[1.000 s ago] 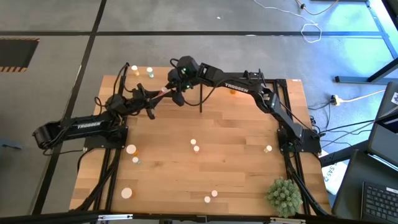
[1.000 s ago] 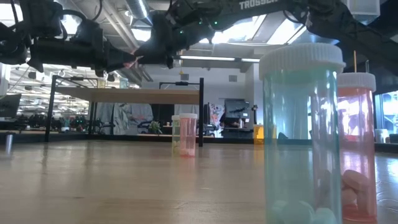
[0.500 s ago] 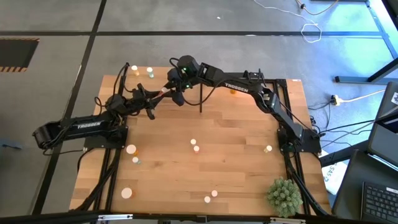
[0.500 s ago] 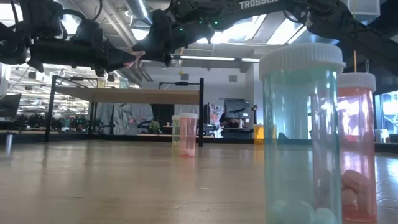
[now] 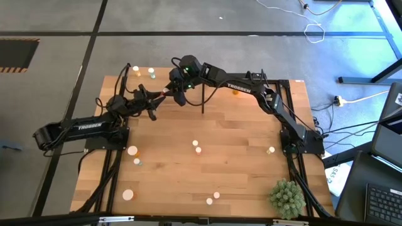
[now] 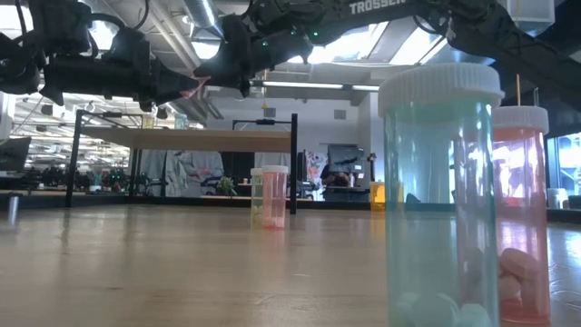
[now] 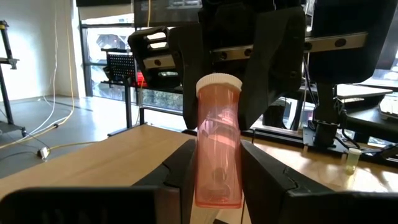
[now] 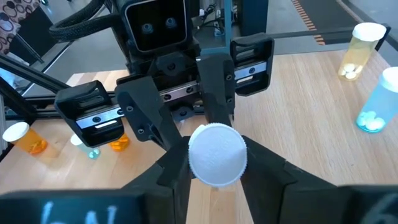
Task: Pick and place medicine bottles onto shelf by color
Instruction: Put the top right small red pill bottle on the shelf
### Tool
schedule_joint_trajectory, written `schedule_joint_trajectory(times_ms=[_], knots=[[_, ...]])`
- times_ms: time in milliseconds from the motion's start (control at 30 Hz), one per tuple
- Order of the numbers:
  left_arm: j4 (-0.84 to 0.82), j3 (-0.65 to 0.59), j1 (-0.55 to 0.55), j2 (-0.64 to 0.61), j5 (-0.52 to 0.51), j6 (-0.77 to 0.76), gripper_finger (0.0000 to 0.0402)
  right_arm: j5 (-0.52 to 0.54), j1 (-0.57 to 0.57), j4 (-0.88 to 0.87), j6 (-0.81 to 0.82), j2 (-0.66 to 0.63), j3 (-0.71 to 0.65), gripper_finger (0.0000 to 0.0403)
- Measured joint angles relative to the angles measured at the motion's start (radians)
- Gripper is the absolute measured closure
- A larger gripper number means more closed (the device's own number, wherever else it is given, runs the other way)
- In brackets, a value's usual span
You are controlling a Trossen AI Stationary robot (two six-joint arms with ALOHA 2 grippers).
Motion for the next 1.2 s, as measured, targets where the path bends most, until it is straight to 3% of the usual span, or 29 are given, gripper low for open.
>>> schedule_joint_trajectory(times_ms=[567, 967, 1200], knots=[[-0.001, 0.0, 0.0, 0.0, 0.0, -0.029, 0.03, 0.0, 0.0, 0.001, 0.001, 0.0, 0.0, 0.028], [-0.005, 0.0, 0.0, 0.0, -0.014, -0.074, 0.0255, 0.0, 0.0, 0.003, 0.0, -0.001, 0.0, 0.0279], [-0.004, 0.0, 0.002, -0.006, -0.018, 0.005, 0.0251, 0.0, -0.004, -0.003, 0.003, -0.002, 0.0, 0.0279]])
